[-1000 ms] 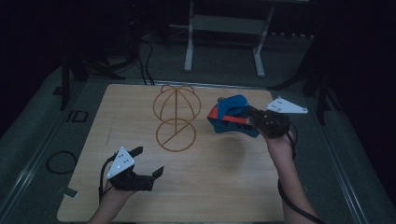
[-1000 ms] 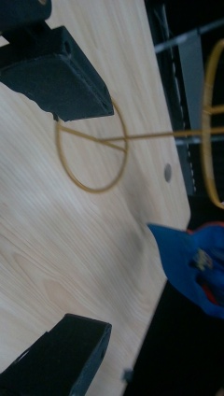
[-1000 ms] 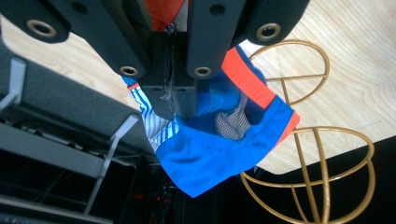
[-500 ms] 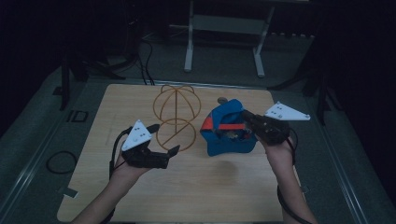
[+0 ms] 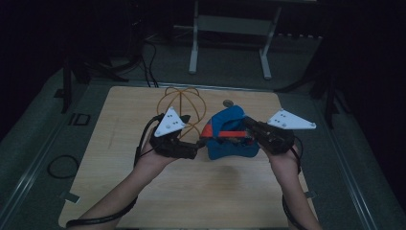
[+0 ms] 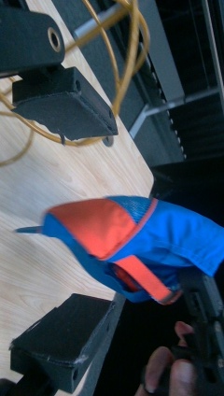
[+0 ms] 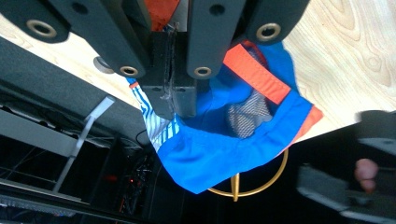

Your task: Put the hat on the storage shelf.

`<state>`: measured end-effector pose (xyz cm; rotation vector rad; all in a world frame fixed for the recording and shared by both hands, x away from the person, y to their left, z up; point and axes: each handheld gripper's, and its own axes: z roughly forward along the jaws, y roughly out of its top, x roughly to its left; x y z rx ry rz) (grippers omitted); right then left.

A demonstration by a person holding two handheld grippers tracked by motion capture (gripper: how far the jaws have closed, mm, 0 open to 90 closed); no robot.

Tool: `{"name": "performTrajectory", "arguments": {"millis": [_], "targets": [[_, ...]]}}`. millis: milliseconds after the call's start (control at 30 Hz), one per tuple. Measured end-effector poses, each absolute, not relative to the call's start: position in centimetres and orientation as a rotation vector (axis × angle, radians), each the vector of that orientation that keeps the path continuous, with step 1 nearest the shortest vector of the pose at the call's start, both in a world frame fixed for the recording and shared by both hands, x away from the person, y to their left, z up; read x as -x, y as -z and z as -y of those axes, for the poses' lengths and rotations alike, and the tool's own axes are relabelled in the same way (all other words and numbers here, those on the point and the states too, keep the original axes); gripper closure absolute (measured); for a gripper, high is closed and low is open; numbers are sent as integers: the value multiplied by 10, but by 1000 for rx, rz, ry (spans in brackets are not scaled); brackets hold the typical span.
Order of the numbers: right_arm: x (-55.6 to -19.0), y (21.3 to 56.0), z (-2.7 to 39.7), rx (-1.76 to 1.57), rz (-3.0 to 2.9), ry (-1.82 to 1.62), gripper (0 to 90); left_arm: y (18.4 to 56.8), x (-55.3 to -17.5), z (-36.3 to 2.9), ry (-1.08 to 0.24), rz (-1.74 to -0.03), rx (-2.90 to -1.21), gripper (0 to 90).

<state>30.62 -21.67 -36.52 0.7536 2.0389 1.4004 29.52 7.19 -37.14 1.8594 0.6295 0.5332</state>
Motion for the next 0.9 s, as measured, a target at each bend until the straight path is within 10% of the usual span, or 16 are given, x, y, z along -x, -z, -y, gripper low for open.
{"name": "performTrajectory", "arguments": {"millis": [433,900], "targets": [[-302,364,205,-725,-2049,-1407,890,359,-322,-26,-488,-575,-1982,251],[-294,363,197,-695,-2070,-1417,890,360,-334,-17,-412,-564,-2096,621]]}}
